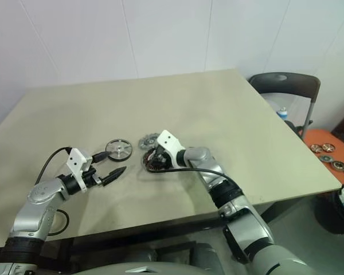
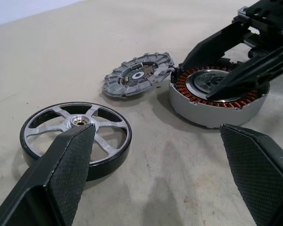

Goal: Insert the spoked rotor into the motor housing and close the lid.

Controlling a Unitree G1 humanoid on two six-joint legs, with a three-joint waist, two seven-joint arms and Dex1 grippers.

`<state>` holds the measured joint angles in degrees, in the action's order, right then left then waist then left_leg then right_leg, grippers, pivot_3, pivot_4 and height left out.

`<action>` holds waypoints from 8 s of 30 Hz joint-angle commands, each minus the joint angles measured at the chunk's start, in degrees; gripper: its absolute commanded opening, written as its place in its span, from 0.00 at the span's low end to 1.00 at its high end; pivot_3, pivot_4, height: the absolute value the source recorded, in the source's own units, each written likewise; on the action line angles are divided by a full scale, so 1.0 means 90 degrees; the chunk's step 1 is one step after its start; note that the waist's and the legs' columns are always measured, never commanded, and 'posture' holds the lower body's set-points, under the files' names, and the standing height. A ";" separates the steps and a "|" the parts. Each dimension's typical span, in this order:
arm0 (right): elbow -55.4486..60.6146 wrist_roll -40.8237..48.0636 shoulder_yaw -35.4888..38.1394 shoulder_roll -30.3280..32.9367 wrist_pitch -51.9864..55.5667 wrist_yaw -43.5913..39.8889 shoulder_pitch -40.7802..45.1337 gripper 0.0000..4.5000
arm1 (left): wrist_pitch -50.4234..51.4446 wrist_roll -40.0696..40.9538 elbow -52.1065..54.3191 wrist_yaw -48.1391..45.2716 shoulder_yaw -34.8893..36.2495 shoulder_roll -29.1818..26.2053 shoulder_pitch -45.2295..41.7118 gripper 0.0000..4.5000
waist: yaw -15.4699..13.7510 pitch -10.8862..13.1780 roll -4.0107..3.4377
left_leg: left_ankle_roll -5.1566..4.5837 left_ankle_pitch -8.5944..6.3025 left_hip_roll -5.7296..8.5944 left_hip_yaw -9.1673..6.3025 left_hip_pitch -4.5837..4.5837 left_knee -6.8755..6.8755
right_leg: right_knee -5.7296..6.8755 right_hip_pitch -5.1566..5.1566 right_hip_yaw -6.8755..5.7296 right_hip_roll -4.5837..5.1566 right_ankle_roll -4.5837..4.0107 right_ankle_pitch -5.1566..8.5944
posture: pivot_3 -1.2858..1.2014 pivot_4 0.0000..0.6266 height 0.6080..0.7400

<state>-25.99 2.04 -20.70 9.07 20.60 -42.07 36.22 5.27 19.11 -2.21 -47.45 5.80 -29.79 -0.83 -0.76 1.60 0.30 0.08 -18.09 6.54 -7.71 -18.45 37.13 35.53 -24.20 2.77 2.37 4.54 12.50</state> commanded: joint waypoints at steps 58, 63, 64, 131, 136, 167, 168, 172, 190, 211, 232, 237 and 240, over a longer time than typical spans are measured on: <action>0.0487 0.0073 0.0261 0.0223 0.0236 -0.0826 -0.0195 0.01 | -0.0034 0.0065 0.0148 0.0082 0.0103 0.0032 -0.0124 1.00 | 0.0029 -0.0003 0.0000 | 0.0000 0.0000 -0.0003 -0.0003 0.0006 -0.0009 | -0.0006 0.0003 -0.0003 -0.0002 -0.0001 -0.0001 | 0.52 0.00 1.00; 0.0107 0.0143 0.0675 -0.0037 -0.0030 -0.0333 0.0054 0.01 | 0.0785 0.1405 0.0201 0.0534 0.0933 0.0687 -0.0161 1.00 | 0.0018 -0.0001 0.0003 | 0.0001 0.0000 -0.0003 -0.0003 -0.0004 -0.0008 | -0.0005 -0.0007 -0.0003 -0.0001 -0.0001 -0.0001 | 0.52 0.00 1.00; 0.0081 0.0134 0.0690 -0.0043 -0.0067 -0.0298 0.0063 0.01 | 0.1018 0.1675 0.0279 0.0552 0.1061 0.0737 -0.0079 1.00 | 0.0019 -0.0001 0.0002 | 0.0001 0.0000 -0.0003 -0.0004 -0.0004 -0.0008 | -0.0005 -0.0008 -0.0003 -0.0001 -0.0001 -0.0001 | 0.52 0.00 1.00; 0.0417 0.0956 0.1399 0.0587 -0.0220 -0.0871 -0.0020 0.00 | 0.5147 0.5286 -0.0888 0.3733 0.2593 0.2898 -0.1964 0.01 | 0.0012 0.0000 0.0018 | 0.0039 0.0021 -0.0001 -0.0012 -0.0032 0.0001 | -0.0028 -0.0016 -0.0003 0.0002 0.0003 -0.0003 | 0.52 0.00 1.00; 0.0273 0.0901 0.1375 0.0530 -0.0306 -0.0868 0.0047 0.00 | 0.5131 0.5241 -0.0653 0.3852 0.2522 0.2943 -0.1696 0.01 | 0.0018 0.0000 0.0018 | 0.0039 0.0021 -0.0002 -0.0012 -0.0034 -0.0001 | -0.0030 -0.0019 -0.0003 0.0001 0.0002 -0.0003 | 0.52 0.00 1.00; 0.0195 0.0793 0.1285 0.0401 -0.0386 -0.0776 -0.0004 0.00 | -0.0372 -0.1627 -0.1266 0.1158 -0.1806 0.0110 -0.1718 0.66 | 0.0003 0.0001 0.0011 | 0.0008 0.0004 -0.0001 -0.0009 -0.0039 -0.0008 | -0.0020 -0.0031 -0.0002 0.0002 -0.0002 -0.0006 | 0.52 0.00 1.00; 0.0208 0.0795 0.1290 0.0400 -0.0386 -0.0764 -0.0008 0.00 | -0.0491 -0.1743 -0.1398 0.1136 -0.1855 0.0093 -0.1765 0.66 | 0.0003 0.0001 0.0009 | 0.0008 0.0004 -0.0001 -0.0009 -0.0039 -0.0007 | -0.0017 -0.0031 -0.0002 0.0001 -0.0003 -0.0007 | 0.52 0.00 1.00; 0.0314 0.0817 0.1307 0.0400 -0.0361 -0.0716 -0.0034 0.00 | -0.0896 -0.2884 -0.2427 0.1817 -0.2143 -0.0141 -0.2176 0.66 | 0.0010 0.0000 0.0009 | 0.0008 0.0005 -0.0002 -0.0009 -0.0034 -0.0007 | -0.0014 -0.0030 -0.0001 0.0000 -0.0003 -0.0007 | 0.52 0.00 1.00; 0.0201 0.0764 0.1222 0.0280 -0.0454 -0.0652 -0.0008 0.00 | -0.1524 -0.3569 -0.2906 0.2653 -0.1842 -0.0289 -0.2157 0.92 | 0.0162 -0.0002 0.0007 | 0.0019 0.0012 -0.0008 -0.0007 0.0002 -0.0006 | 0.0015 -0.0011 0.0001 -0.0006 -0.0012 -0.0014 | 0.52 0.00 1.00; 0.0642 0.0839 0.1337 0.0135 -0.0358 -0.0366 -0.0135 0.00 | -0.2706 -0.4634 -0.6409 0.2441 -0.3008 0.0071 -0.4045 0.79 | 0.0027 -0.0006 0.0001 | 0.0042 0.0026 -0.0019 -0.0015 0.0122 0.0007 | 0.0030 0.0134 -0.0035 -0.0001 0.0019 0.0008 | 0.52 0.00 1.00; 0.0237 0.0784 0.1364 0.0128 -0.0582 -0.0247 -0.0034 0.00 | -0.2595 -0.1901 -0.4863 0.1159 -0.0937 0.0435 -0.3266 0.01 | 0.0173 -0.0034 -0.0042 | 0.0029 0.0018 -0.0033 -0.0014 0.0058 -0.0024 | -0.0011 0.0067 -0.0029 -0.0008 -0.0004 -0.0008 | 0.52 0.00 1.00; 0.0171 0.0851 0.1437 0.0252 -0.0605 -0.0407 0.0034 0.00 | -0.0097 0.1173 -0.2228 0.0301 0.0204 0.1344 -0.2969 0.01 | 0.0122 -0.0028 -0.0024 | 0.0044 0.0028 -0.0012 -0.0020 -0.0126 0.0026 | 0.0009 -0.0102 -0.0033 0.0012 -0.0004 -0.0024 | 0.52 0.00 1.00; 0.0326 0.1018 0.1501 0.0422 -0.0506 -0.0729 0.0026 0.00 | 0.1499 0.2772 -0.1110 0.0186 0.0537 0.1806 -0.2896 0.01 | 0.0172 -0.0028 -0.0022 | 0.0042 0.0028 -0.0005 -0.0014 -0.0135 0.0027 | -0.0007 -0.0103 -0.0029 0.0019 -0.0002 -0.0025 | 0.52 0.00 1.00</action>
<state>-25.30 9.80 -8.73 12.15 16.21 -47.22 34.68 12.72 36.39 -17.31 -45.06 8.32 -13.82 -26.36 0.79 1.35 0.10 0.40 -17.88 6.50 -7.81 -19.65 37.37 35.44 -25.10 2.51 2.54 4.53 12.27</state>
